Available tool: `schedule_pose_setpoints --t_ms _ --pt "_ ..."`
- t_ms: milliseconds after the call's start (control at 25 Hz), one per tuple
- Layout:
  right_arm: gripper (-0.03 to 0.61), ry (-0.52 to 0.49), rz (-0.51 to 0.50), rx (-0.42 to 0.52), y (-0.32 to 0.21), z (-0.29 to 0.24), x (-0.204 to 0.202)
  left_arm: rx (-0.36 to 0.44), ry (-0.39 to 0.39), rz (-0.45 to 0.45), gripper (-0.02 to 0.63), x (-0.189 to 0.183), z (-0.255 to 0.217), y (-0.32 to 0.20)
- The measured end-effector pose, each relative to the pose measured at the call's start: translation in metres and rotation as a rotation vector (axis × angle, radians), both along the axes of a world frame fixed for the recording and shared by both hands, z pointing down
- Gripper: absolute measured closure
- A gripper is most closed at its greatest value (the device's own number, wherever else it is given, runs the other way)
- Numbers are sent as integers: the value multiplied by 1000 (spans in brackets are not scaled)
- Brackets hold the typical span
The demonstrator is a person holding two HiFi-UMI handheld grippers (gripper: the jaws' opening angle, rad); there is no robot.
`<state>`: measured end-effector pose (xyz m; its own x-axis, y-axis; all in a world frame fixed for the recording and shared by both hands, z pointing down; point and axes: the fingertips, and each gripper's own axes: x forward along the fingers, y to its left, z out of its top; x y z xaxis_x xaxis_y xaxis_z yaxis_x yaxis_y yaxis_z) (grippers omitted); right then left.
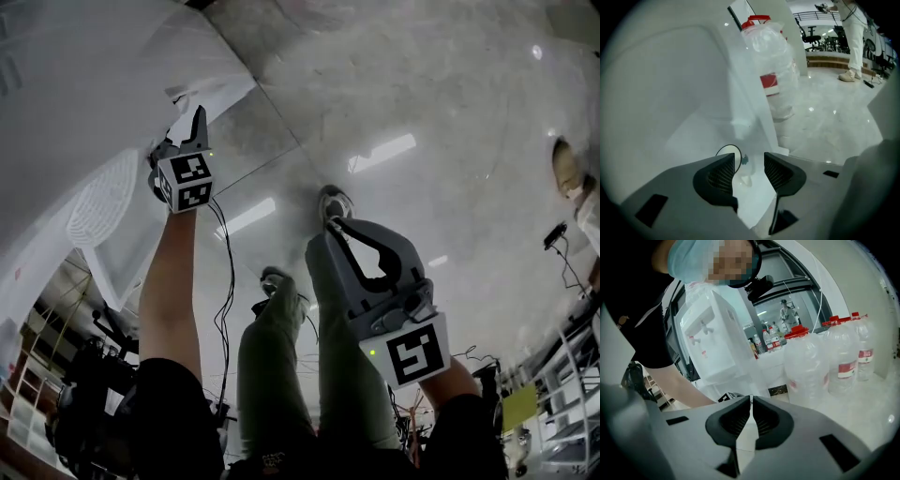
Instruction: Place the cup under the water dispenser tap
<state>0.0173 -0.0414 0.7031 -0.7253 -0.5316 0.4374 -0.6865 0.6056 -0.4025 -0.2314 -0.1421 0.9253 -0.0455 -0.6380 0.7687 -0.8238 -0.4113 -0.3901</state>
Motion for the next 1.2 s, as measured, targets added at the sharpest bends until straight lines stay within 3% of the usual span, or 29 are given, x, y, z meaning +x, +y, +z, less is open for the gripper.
schedule_pose_setpoints --t_ms 440,520,600,640,920,1200 --pt "532 15 -2 -43 -2 34 13 -208 -219 91 417 -29 47 -27" --pt "532 28 11 -47 -4 36 21 -257 -244 103 442 -29 53 -25" --pt "532 37 33 -49 -5 35 28 -293 -274 114 519 -30 57 -22" --pt "532 40 47 -50 -5 35 32 -306 -286 120 528 -30 58 -20" --pt "532 40 91 -74 10 28 41 -360 -211 100 554 -14 53 -2" --pt "532 37 128 -84 46 -15 40 -373 -143 139 561 17 16 54"
